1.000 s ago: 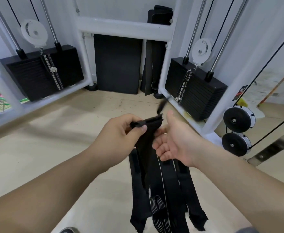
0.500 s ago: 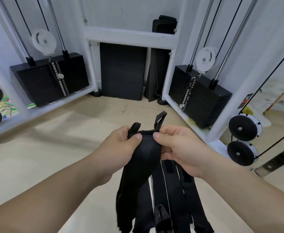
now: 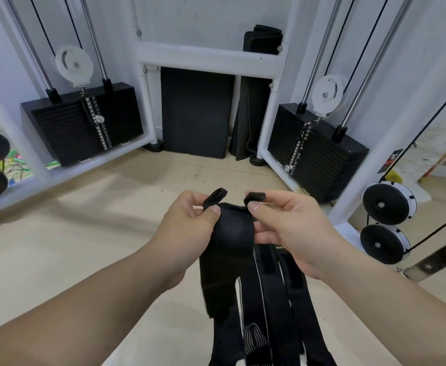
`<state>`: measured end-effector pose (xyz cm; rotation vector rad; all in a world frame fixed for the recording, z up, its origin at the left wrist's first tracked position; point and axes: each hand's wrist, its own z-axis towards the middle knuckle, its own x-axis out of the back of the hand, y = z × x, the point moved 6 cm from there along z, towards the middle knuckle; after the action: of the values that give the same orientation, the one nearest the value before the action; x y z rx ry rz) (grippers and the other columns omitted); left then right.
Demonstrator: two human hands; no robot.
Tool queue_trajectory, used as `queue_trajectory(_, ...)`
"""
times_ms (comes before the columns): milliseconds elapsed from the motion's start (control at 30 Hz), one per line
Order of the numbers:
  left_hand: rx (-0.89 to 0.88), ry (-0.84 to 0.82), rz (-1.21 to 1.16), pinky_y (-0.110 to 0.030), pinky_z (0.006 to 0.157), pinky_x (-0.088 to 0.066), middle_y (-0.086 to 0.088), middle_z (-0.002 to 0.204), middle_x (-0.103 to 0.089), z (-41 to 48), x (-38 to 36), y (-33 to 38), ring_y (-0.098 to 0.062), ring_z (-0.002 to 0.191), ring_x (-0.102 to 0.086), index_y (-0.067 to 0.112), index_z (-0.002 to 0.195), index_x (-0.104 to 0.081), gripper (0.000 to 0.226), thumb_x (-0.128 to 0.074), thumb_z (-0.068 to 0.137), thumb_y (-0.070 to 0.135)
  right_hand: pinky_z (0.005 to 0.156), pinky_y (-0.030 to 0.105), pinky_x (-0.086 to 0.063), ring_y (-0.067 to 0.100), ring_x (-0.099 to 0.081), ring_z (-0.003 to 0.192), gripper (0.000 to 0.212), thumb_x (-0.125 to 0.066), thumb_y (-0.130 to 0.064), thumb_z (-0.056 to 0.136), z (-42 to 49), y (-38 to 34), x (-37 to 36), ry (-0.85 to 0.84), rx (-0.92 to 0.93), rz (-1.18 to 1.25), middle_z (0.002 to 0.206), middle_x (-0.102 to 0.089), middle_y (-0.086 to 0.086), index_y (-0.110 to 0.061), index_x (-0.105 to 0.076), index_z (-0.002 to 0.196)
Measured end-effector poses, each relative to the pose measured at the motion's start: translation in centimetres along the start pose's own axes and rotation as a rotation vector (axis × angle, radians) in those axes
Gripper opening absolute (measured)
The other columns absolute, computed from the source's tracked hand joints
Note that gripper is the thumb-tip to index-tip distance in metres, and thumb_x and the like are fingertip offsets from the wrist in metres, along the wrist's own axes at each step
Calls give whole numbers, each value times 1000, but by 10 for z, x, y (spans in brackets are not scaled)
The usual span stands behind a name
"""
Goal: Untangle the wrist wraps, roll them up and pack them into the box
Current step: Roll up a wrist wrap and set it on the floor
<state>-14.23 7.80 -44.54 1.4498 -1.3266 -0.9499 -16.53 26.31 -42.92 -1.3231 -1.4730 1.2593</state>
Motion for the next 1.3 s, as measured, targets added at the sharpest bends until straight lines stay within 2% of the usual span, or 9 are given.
queue_trajectory(133, 7, 52, -48, -28, 58, -55, -8, 97, -80, 0, 5, 1, -25, 82, -78, 25, 111, -66, 7, -61, 107, 23, 94, 41, -64, 28, -81, 97, 29, -52, -7, 110, -1, 0, -8, -82, 4, -16, 105, -82, 17, -12, -68, 134)
queue_trajectory(367, -102, 29, -51, -43, 89, -63, -3, 99, -81, -1, 6, 5, -26, 99, -77, 31, 105, -80, 25, -57, 109, 20, 81, 40, -66, 29, -79, 87, 26, -68, -14, 98, 0, 7, -14, -135, -65, 153, 114, -78, 21, -3, -75, 121)
queue_trajectory(533, -118, -3, -47, -32, 85, -63, 5, 101, -81, -6, 1, 8, -17, 99, -77, 31, 106, -81, 26, -57, 109, 20, 84, 45, -67, 30, -73, 91, 40, -78, -21, 79, 1, 14, -15, -157, -123, 167, 109, -76, 19, -7, -74, 116)
queue_trajectory(667, -158, -5, -56, -25, 82, -60, 9, 106, -81, -8, -1, 13, -11, 103, -75, 33, 106, -82, 27, -58, 108, 20, 86, 44, -66, 30, -76, 106, 36, -72, -22, 94, 1, 18, -16, -155, -140, 157, 121, -78, 18, -9, -72, 128)
queue_trajectory(800, -163, -29, -71, -17, 77, -58, 11, 105, -81, -10, -4, 14, -7, 103, -75, 32, 110, -82, 25, -59, 108, 21, 95, 49, -61, 29, -77, 99, 24, -70, -20, 100, 0, 17, -16, -88, -96, 96, 114, -79, 19, -8, -72, 122)
queue_trajectory(967, -201, -138, -63, -12, 82, -57, 13, 111, -81, -15, -15, 13, -1, 108, -74, 28, 123, -78, 24, -67, 103, 23, 89, 49, -59, 35, -76, 92, 14, -76, -21, 98, 1, 15, -12, 52, -47, -4, 105, -78, 24, -12, -70, 108)
queue_trajectory(1067, -243, -139, -57, -17, 91, -59, 12, 111, -81, -16, -17, 12, -3, 108, -75, 23, 127, -76, 31, -74, 97, 19, 89, 52, -59, 41, -75, 94, 12, -79, -22, 95, 2, 16, -11, 101, -34, -22, 100, -77, 24, -15, -70, 99)
queue_trajectory(1167, -255, -104, -20, -23, 98, -59, 13, 109, -81, -15, -15, 13, -3, 108, -75, 24, 123, -79, 26, -70, 100, 14, 72, 36, -57, 25, -73, 79, 9, -78, -16, 96, 1, 15, -13, 70, -52, 43, 88, -75, 14, -16, -69, 93)
queue_trajectory(1300, -272, -100, 34, -31, 103, -58, 14, 111, -81, -14, -12, 16, -4, 110, -74, 23, 123, -80, 26, -65, 104, 13, 77, 37, -59, 22, -75, 83, 8, -69, -17, 100, -1, 8, -11, -11, -85, 121, 94, -77, 13, -9, -72, 99)
